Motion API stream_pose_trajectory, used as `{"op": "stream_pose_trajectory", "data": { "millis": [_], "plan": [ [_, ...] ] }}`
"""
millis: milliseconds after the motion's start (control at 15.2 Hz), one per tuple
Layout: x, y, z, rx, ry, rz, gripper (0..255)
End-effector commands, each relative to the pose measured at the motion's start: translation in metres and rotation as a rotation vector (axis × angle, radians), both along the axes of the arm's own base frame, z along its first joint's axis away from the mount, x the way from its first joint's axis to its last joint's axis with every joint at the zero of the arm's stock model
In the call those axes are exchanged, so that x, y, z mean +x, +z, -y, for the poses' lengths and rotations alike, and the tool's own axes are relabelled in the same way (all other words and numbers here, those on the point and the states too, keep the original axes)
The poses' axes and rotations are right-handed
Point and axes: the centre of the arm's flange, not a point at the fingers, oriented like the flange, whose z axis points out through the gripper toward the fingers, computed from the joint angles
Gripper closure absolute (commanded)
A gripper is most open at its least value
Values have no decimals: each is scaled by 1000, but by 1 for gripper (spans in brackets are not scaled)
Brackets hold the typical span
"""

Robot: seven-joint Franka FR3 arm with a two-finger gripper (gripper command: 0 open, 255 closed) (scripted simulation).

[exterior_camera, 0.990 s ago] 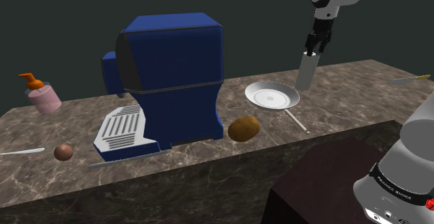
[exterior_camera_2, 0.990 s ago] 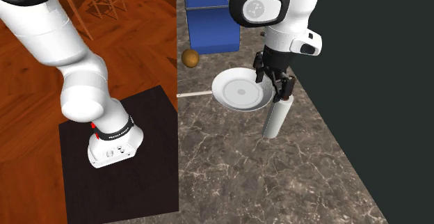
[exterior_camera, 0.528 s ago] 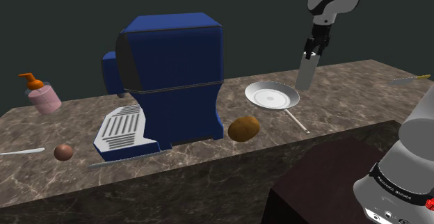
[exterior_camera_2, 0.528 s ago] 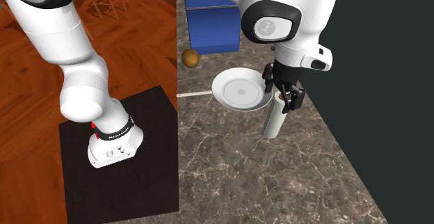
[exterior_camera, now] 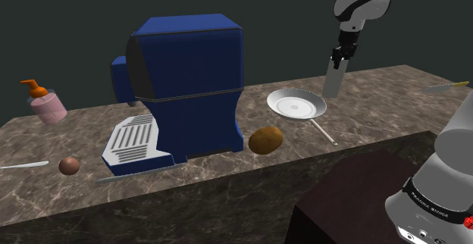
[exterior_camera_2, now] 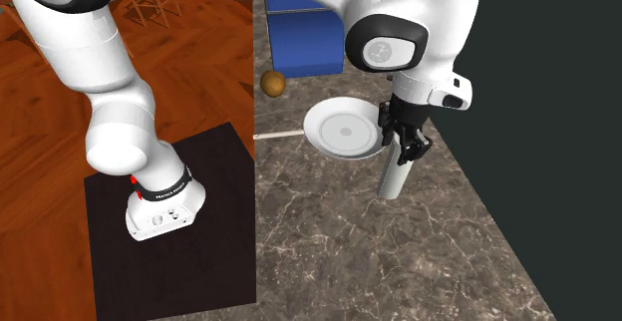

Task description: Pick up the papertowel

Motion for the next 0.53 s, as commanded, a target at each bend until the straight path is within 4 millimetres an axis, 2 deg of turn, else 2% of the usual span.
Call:
{"op": "stream_pose_trajectory", "data": {
  "millis": [0, 330, 462],
  "plan": [
    [0, -1, 0, 1, 0, -2, 255],
    [0, -2, 0, 1, 0, -2, 255],
    [0, 9, 0, 1, 0, -2, 255]
  ]
}}
